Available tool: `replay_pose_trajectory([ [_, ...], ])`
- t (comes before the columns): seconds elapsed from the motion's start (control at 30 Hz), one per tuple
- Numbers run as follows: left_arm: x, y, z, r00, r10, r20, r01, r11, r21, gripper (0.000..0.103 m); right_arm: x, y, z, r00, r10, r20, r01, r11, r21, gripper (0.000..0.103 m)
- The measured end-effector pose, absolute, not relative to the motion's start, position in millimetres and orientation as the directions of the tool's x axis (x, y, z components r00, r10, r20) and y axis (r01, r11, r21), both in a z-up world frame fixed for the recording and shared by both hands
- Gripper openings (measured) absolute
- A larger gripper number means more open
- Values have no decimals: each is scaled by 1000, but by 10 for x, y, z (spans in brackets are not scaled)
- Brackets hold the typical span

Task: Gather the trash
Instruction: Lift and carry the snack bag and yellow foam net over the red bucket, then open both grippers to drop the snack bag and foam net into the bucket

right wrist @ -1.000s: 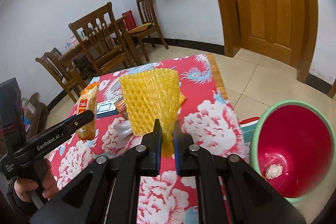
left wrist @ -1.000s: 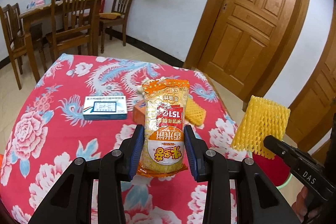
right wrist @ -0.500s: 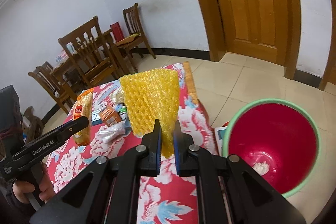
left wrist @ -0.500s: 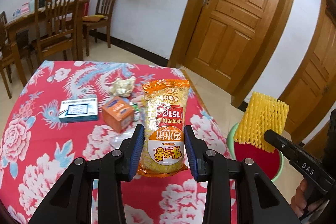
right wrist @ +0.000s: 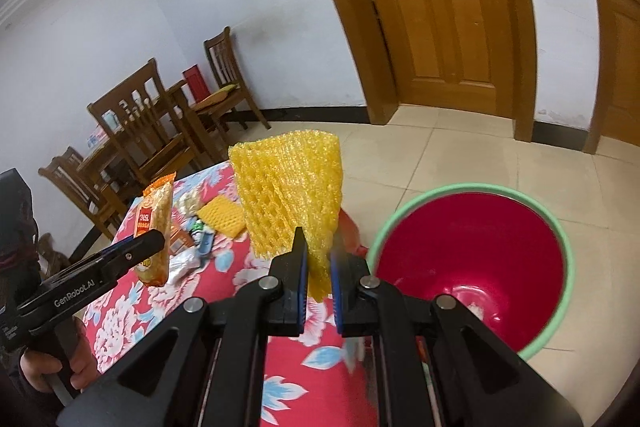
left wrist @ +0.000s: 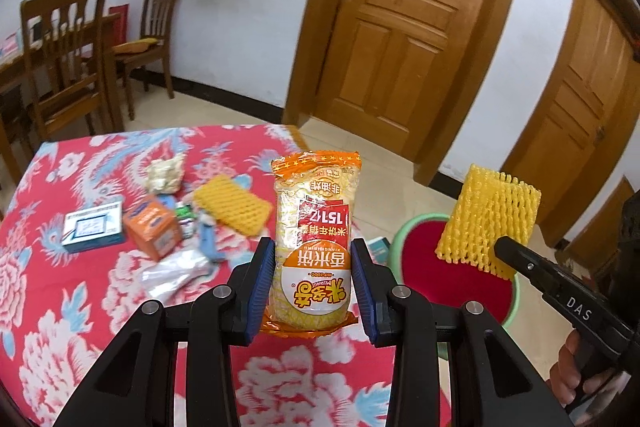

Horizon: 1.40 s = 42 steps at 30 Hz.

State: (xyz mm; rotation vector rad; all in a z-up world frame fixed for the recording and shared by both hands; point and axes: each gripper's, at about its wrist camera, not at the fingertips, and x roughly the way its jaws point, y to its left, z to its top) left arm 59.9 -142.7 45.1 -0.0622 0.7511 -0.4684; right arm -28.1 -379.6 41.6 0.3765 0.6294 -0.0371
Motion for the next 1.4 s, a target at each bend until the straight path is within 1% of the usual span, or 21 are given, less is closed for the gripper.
replay_pose_trajectory([
  [0.37, 583, -1886, 365, 579, -478, -661, 473, 857, -205, 39, -443, -4186, 328, 805, 13, -593, 239, 908, 344, 12],
  [0.67, 564, -2271, 231, 518, -507, -689, 546, 816, -189, 39, -424, -4421, 176, 780, -33, -625, 316, 883, 348, 12],
  [1.17, 604, -2938, -137, 406, -519, -752, 640, 749, -171, 39, -409, -4778, -151, 714, -121, -690, 448, 836, 317, 13],
  [1.27, 620, -3054, -207, 401, -510, -761, 645, 747, -161, 39, -417, -4829, -217, 701, -128, -702, 468, 825, 317, 15],
  [1.37, 639, -3121, -268, 391, -501, -772, 651, 744, -153, 40, -422, -4903, -284, 687, -134, -714, 489, 812, 318, 15],
  [1.4, 643, -3129, -284, 392, -497, -774, 650, 745, -150, 43, -419, -4923, -303, 683, -134, -718, 495, 809, 319, 15],
])
